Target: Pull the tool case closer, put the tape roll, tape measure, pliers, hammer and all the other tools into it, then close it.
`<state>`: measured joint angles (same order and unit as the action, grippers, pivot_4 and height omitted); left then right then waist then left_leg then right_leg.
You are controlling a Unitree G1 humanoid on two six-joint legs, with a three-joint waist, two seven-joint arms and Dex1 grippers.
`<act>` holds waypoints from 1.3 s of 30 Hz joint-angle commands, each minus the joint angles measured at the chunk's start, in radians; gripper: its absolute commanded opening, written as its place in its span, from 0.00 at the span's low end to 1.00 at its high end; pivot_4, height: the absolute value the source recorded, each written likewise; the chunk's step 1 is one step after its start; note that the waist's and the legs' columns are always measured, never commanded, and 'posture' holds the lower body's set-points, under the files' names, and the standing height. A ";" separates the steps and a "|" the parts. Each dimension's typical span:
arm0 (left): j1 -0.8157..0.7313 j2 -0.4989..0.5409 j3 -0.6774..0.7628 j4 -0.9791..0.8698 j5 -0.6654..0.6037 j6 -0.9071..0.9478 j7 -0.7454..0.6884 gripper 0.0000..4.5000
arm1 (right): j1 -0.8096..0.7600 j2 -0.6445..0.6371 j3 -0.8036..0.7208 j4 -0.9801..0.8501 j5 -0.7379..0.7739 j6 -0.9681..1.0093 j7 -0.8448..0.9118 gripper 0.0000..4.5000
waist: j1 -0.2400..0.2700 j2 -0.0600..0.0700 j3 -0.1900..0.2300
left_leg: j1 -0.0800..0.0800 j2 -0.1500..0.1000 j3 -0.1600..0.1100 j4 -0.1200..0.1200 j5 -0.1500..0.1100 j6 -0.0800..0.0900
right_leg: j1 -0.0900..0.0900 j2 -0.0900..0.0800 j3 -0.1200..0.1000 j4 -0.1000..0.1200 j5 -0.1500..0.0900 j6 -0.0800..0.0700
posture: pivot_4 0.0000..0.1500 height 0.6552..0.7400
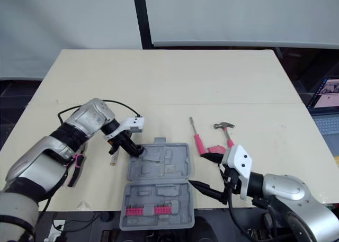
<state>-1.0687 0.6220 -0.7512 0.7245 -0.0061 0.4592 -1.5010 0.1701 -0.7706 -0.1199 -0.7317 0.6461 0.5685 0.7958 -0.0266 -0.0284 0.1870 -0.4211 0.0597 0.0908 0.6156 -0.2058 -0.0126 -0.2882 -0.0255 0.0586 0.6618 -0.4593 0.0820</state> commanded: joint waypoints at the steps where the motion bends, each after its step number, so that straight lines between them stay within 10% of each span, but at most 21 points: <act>1: -0.024 0.005 -0.007 0.004 0.002 -0.008 -0.113 0.01 | -0.009 0.008 -0.005 -0.019 0.005 -0.006 -0.014 1.00 | 0.000 0.000 0.000 | 0.000 0.000 0.000 0.000 0.000 0.000 | 0.000 0.000 0.000 0.000 0.000 0.000 | 1.00 1.00; 11: -0.018 -0.047 0.049 0.062 0.056 -0.041 -0.079 0.01 | -0.016 0.011 -0.005 -0.012 0.004 -0.006 -0.016 1.00 | 0.000 0.000 0.000 | 0.000 0.000 0.000 0.000 0.000 0.000 | 0.000 0.000 0.000 0.000 0.000 0.000 | 1.00 1.00; 20: 0.019 0.166 0.177 -0.206 -0.107 0.039 -0.113 0.89 | -0.005 -0.001 -0.032 -0.019 0.014 -0.002 -0.009 1.00 | -0.006 0.000 0.000 | 0.000 0.001 0.000 -0.001 0.000 0.000 | 0.000 0.000 0.000 0.000 0.000 0.000 | 1.00 1.00; 28: 0.384 0.120 0.565 -0.325 -0.312 -0.220 0.073 0.89 | -0.042 -0.010 -0.031 0.007 0.020 0.001 0.003 1.00 | 0.001 0.004 -0.002 | 0.001 0.001 -0.001 0.002 0.000 0.000 | 0.001 0.000 -0.001 0.001 0.000 0.000 | 1.00 1.00; 33: 0.482 0.042 0.609 -0.281 -0.252 -0.350 0.189 0.50 | -0.079 -0.027 -0.036 0.028 0.042 0.021 0.024 1.00 | 0.002 0.004 -0.002 | 0.000 0.001 -0.002 0.006 -0.002 0.003 | 0.003 0.000 -0.002 0.001 0.001 0.001 | 1.00 1.00; 39: 0.494 -0.030 0.623 -0.207 -0.223 -0.405 0.265 0.50 | -0.096 -0.050 -0.041 0.042 0.060 0.042 0.040 1.00 | -0.001 0.004 -0.002 | -0.001 0.000 -0.001 0.006 -0.003 0.004 | 0.003 0.000 -0.002 0.000 0.001 0.002 | 1.00 1.00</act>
<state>-0.5766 0.5916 -0.1551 0.5086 -0.2349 0.0783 -1.2520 0.0809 -0.8111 -0.1329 -0.6779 0.6890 0.6136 0.8159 -0.0271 -0.0249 0.1850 -0.4217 0.0600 0.0897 0.6218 -0.2089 -0.0086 -0.2855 -0.0254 0.0571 0.6622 -0.4585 0.0835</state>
